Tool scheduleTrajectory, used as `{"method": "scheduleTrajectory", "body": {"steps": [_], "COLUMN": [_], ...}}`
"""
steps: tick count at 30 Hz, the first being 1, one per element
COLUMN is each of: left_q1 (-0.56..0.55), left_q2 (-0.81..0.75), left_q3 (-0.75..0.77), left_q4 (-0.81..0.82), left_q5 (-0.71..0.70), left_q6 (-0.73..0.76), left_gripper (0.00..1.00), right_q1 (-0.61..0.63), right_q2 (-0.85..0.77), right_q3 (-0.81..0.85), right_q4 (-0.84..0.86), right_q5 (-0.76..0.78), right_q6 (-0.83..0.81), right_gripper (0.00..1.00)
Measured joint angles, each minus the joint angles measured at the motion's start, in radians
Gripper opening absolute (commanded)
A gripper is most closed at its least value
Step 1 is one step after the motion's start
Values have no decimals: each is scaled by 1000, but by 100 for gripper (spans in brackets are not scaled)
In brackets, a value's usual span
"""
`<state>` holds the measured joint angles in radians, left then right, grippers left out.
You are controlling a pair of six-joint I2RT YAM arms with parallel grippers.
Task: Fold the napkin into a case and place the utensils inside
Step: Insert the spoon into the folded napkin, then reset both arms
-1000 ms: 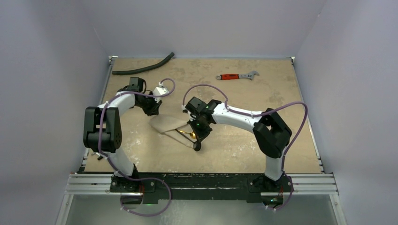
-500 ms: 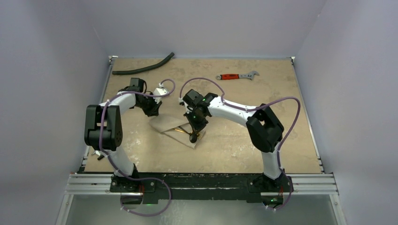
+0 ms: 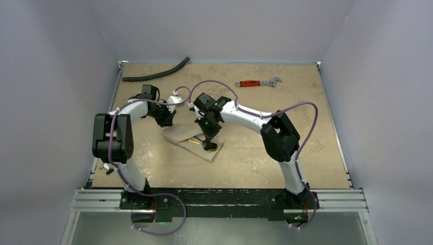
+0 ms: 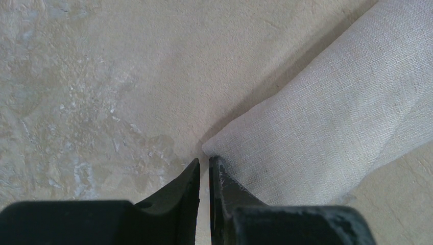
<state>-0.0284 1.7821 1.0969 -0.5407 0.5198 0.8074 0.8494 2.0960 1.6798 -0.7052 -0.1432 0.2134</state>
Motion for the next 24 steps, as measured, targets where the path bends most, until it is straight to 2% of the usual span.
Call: {"method": "scheduleTrajectory", "body": {"steps": [2,4,7,10,12,14,15,17,20,24], "left_q1": [0,0,0,1,3,10,17,41,87,127], "left_q2": [1,2,5,23,39,53,56,57,56,7], "left_q3": [4,11,31,81,117,162,181,221,271,239], "left_q4": [-6,-15,-36,-75,-99,-130,-142,-161,-155,-63], "left_q5": [0,0,0,-4,-9,-13,-15,-18,-28,-53], "left_q6": [0,0,-3,-15,-31,-54,-66,-103,-195,-321], "left_gripper": [12,16,28,40,50,65,73,83,90,94], "right_q1": [0,-1,-2,-2,-2,-4,-5,-16,-60,-172], "right_q2": [0,0,0,-2,-9,-35,-53,-117,-236,-465], "right_q3": [6,6,6,6,5,-9,-19,-50,-101,-312], "right_q4": [1,3,17,26,34,43,46,55,97,323], "right_q5": [2,2,2,2,4,21,26,46,81,235], "right_q6": [-6,-6,-12,-10,-6,-2,-1,3,16,55], "right_gripper": [17,39,68,81,93,98,99,99,99,99]}}
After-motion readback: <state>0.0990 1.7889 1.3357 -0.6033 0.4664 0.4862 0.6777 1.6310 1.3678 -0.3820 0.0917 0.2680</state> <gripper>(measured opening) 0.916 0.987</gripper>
